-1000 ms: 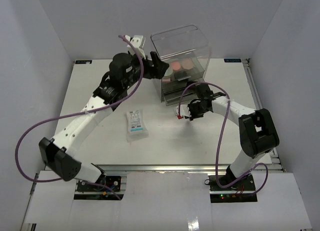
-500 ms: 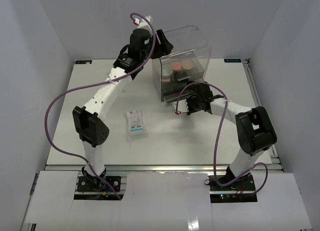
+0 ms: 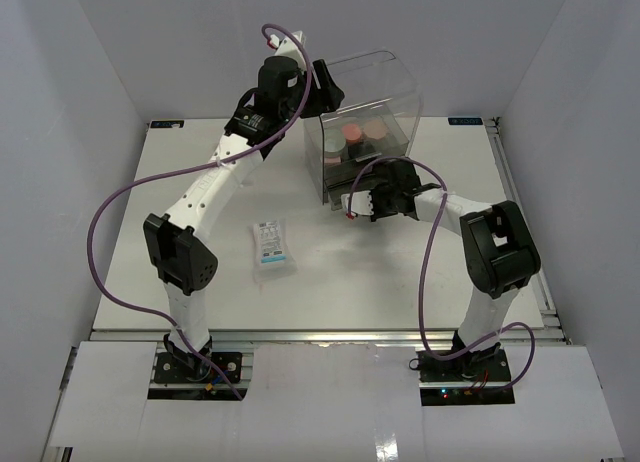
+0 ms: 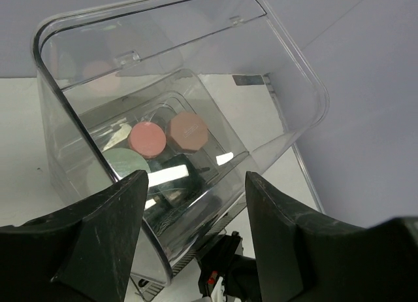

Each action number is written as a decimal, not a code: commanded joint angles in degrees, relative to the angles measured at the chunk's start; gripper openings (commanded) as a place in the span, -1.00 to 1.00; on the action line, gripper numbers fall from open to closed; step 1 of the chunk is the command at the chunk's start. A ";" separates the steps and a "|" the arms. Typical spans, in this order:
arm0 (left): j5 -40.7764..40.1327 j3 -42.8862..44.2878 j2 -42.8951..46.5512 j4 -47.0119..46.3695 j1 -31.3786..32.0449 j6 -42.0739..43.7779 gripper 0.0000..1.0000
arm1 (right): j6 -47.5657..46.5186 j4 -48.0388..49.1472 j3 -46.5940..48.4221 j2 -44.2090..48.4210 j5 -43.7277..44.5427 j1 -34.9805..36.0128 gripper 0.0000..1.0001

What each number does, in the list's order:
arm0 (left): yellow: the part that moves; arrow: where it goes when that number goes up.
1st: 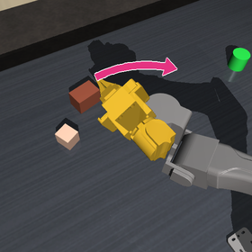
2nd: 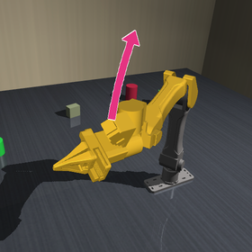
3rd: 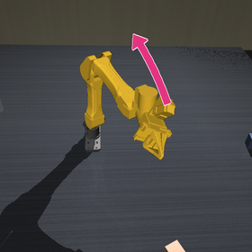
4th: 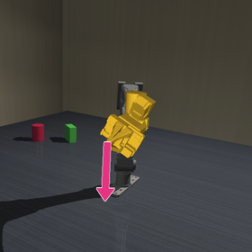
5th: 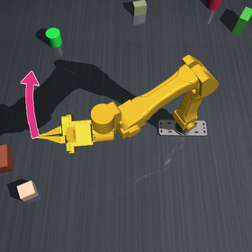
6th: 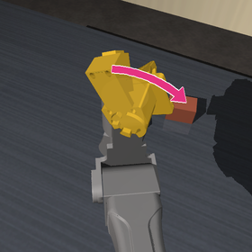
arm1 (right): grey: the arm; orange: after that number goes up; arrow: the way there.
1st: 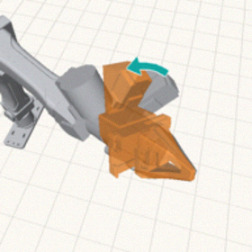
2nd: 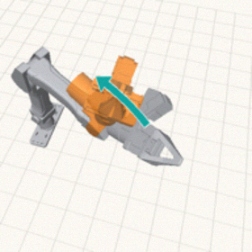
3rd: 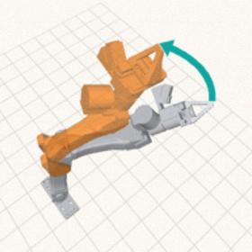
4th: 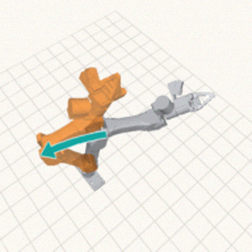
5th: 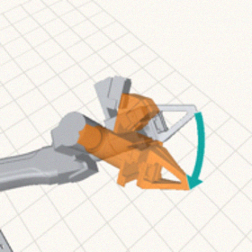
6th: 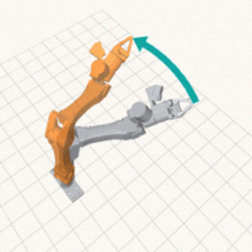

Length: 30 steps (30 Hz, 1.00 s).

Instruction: Organize the makeup

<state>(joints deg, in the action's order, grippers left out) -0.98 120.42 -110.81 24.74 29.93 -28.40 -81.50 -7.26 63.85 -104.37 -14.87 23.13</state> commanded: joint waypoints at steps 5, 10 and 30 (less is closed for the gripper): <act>-0.39 -2.85 3.68 4.17 -0.58 2.97 0.45 | 7.37 7.14 10.32 -3.73 0.37 -0.55 -0.68; 0.67 -3.14 2.22 5.30 -0.58 3.26 0.44 | 13.51 12.92 12.28 -4.96 0.26 -0.55 -0.51; 4.75 7.12 7.23 -3.58 -0.58 4.40 0.72 | 69.32 19.32 -1.48 3.59 -30.18 -14.56 -0.14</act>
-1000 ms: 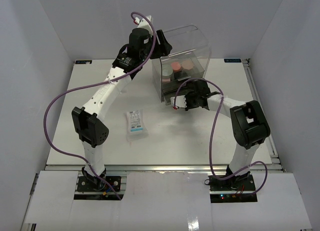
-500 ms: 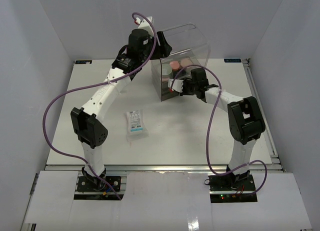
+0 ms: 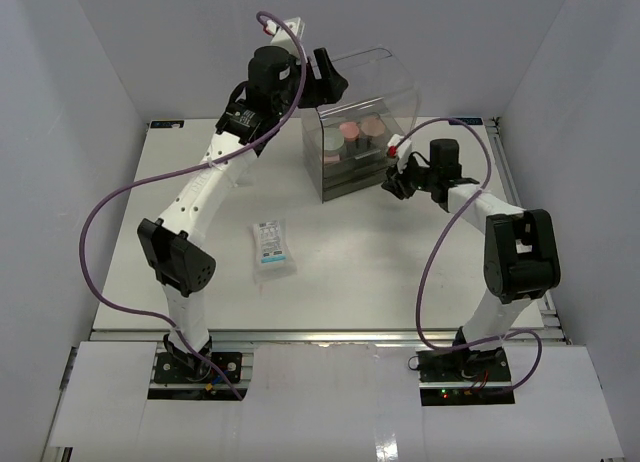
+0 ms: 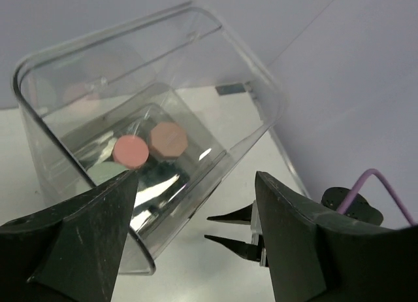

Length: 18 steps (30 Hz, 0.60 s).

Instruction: Organize the makeup

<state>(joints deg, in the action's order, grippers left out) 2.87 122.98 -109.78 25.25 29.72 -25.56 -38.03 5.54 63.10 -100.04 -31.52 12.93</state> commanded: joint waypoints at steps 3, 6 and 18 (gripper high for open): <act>-0.05 1.84 10.99 -6.79 -0.37 3.19 0.82 | 43.07 15.24 -1.56 -4.57 -15.43 -6.20 -0.05; -1.26 -3.91 16.73 -9.53 -0.37 5.21 0.88 | 53.81 20.34 -0.64 -9.26 -16.01 -6.68 0.02; -14.28 -57.56 55.88 -13.46 -1.20 9.23 0.96 | 89.10 46.97 0.84 -23.31 -15.93 -6.86 0.04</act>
<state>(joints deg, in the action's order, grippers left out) -5.75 76.97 -60.18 10.45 29.22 -17.80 35.45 36.78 62.46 -121.07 -47.30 6.14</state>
